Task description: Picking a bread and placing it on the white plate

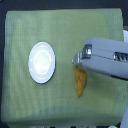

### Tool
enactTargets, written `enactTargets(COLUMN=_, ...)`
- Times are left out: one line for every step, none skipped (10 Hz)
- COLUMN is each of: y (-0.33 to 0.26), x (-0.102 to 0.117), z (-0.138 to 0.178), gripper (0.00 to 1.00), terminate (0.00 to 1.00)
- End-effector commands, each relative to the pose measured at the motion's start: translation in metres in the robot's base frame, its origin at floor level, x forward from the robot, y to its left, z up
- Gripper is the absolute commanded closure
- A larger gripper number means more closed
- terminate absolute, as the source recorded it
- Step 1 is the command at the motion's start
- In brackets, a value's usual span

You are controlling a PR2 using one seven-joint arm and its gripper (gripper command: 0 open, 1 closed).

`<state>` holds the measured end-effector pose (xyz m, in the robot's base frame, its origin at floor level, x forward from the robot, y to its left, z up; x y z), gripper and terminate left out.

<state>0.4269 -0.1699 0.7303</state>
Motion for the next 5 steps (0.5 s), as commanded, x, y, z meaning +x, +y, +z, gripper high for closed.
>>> enactTargets(y=0.001, x=-0.001, z=-0.012, gripper=0.0, terminate=0.0)
enactTargets(y=0.004, x=-0.005, z=-0.018, gripper=0.0, terminate=0.0)
enactTargets(y=0.017, x=-0.009, z=-0.023, gripper=0.0, terminate=0.0)
enactTargets(y=0.019, x=-0.01, z=-0.023, gripper=0.0, terminate=0.0)
enactTargets(y=0.021, x=-0.011, z=-0.018, gripper=0.0, terminate=0.0)
